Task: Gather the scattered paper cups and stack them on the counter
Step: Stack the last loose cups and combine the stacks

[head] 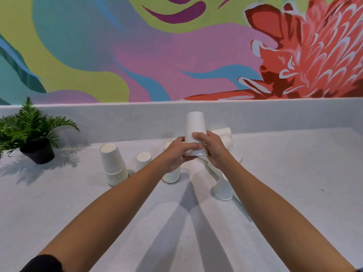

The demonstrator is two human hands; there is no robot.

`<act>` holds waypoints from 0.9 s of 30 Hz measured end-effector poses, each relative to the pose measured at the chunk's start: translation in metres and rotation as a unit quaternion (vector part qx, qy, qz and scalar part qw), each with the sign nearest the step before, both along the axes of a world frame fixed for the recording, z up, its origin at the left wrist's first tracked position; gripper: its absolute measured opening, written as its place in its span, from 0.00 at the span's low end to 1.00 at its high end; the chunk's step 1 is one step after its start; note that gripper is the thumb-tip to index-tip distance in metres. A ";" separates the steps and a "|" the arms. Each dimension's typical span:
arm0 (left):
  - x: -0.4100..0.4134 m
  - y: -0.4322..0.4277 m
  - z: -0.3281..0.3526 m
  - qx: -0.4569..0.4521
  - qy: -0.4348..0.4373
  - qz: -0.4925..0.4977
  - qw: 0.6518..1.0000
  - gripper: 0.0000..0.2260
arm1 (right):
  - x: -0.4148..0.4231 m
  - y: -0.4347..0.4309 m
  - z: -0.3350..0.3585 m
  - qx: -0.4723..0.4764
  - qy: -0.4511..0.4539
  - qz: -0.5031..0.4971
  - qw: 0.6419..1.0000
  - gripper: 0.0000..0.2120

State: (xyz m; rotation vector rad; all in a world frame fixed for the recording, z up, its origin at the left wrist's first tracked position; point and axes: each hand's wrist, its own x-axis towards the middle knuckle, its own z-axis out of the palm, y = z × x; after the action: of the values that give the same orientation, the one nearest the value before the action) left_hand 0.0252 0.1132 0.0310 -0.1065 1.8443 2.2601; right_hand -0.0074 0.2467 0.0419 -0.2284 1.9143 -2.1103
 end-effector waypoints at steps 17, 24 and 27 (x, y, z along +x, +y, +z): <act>0.024 0.016 -0.033 -0.130 -0.017 -0.028 0.991 0.28 | 0.001 0.087 -0.044 0.677 0.101 0.053 0.727 0.37; 0.034 0.015 -0.061 -0.280 -0.042 -0.056 0.957 0.30 | 0.017 0.081 -0.071 0.644 0.096 0.095 0.753 0.34; 0.039 0.009 -0.067 -0.329 -0.055 -0.063 0.941 0.31 | 0.013 0.084 -0.069 0.616 0.105 0.068 0.778 0.32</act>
State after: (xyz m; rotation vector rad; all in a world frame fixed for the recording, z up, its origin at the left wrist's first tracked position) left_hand 0.0639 0.1225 -0.0362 -0.2079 2.3796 1.4402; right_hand 0.0053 0.3310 -0.0272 -0.2800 2.8199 -0.4117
